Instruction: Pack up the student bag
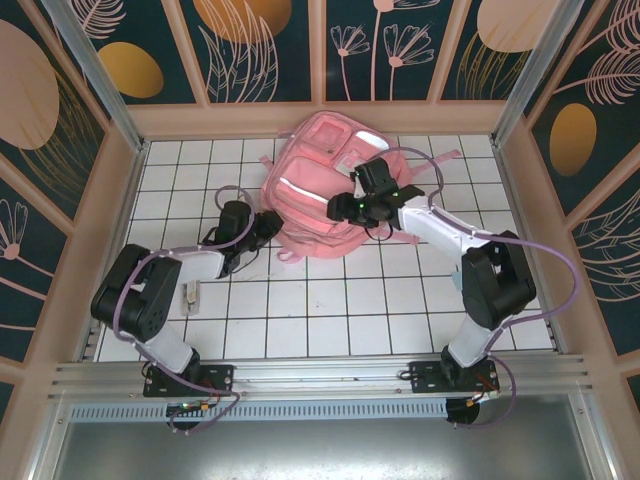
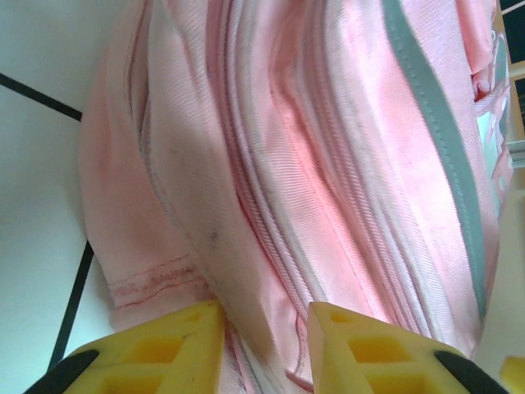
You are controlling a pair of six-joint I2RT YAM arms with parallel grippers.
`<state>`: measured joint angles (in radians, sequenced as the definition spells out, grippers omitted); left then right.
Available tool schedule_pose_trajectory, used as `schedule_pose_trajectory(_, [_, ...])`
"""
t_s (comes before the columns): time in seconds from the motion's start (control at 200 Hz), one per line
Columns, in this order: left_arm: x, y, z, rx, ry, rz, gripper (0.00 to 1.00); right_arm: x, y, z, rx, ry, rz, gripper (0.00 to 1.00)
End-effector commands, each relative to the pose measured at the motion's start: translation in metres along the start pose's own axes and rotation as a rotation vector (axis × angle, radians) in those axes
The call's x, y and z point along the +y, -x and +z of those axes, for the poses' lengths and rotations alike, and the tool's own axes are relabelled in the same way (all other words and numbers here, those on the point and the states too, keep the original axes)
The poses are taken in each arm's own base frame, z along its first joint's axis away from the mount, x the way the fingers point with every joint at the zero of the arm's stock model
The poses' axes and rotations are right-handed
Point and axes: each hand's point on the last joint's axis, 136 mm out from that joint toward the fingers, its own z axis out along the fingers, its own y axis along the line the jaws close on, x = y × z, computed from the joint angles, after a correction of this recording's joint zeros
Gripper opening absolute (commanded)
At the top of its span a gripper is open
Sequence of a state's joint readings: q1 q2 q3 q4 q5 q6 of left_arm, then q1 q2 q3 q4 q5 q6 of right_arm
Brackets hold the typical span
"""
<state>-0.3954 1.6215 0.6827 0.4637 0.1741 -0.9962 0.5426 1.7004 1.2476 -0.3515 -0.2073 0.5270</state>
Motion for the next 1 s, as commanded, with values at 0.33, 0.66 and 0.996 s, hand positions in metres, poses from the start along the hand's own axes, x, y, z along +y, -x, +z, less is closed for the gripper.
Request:
schedule_pose_trajectory(0.33, [-0.055,-0.025,-0.005,0.018,0.08,0.475,0.48,-0.042,0.038,0.035,-0.133,-0.049,0.268,0.5])
schedule_pose_trajectory(0.66, [-0.076,-0.075,0.04,0.162,0.107,0.812,0.52,-0.021,0.042,0.044,-0.127,0.153,0.37,0.03])
schedule_pose_trajectory(0.996, [-0.076,-0.092,0.046,0.234,0.079,0.884,0.59,0.007,0.077,0.006,-0.181,0.256,0.364,0.0])
